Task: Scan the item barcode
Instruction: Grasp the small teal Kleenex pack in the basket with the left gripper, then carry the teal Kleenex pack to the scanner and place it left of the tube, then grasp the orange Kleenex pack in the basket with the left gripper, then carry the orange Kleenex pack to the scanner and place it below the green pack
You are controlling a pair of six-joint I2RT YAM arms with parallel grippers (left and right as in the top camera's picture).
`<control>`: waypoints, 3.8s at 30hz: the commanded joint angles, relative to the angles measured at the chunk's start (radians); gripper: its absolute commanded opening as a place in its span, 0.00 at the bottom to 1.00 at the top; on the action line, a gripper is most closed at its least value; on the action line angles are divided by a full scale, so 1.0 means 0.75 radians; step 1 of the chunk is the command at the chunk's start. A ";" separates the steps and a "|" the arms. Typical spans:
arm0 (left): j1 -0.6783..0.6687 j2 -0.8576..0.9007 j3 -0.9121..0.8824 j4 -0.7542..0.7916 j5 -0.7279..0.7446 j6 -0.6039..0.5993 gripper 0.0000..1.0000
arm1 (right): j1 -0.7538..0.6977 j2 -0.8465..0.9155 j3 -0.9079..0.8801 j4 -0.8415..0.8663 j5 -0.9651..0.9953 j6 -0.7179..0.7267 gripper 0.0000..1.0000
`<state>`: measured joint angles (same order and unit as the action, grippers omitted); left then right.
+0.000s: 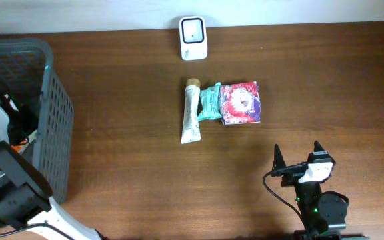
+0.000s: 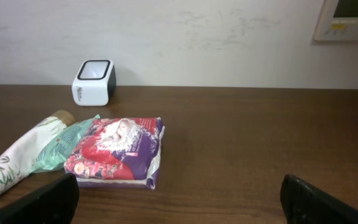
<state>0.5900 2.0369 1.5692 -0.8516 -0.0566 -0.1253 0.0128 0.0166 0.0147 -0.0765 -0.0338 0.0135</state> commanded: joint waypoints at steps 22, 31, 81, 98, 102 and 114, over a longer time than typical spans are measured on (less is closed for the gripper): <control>-0.064 -0.956 -0.037 -0.043 0.614 -0.294 0.00 | 0.000 -0.005 -0.012 -0.002 0.002 -0.008 0.99; -1.156 -0.892 -0.043 -0.060 0.063 -0.110 0.00 | 0.000 -0.005 -0.012 -0.002 0.002 -0.008 0.98; -0.040 -0.043 0.372 -0.512 -0.344 -0.341 0.91 | 0.000 -0.005 -0.012 -0.002 0.002 -0.008 0.99; 0.003 0.209 0.149 -0.190 -0.443 -0.321 0.09 | 0.000 -0.005 -0.012 -0.002 0.002 -0.008 0.99; 0.003 0.154 0.307 -0.358 -0.342 -0.322 0.00 | 0.000 -0.005 -0.012 -0.002 0.002 -0.008 0.98; -0.141 -0.803 0.468 -0.413 0.729 -0.316 0.00 | 0.000 -0.005 -0.012 -0.002 0.002 -0.008 0.98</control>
<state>0.5678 1.4643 1.9152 -1.1687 0.3477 -0.3710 0.0128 0.0166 0.0147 -0.0769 -0.0341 0.0135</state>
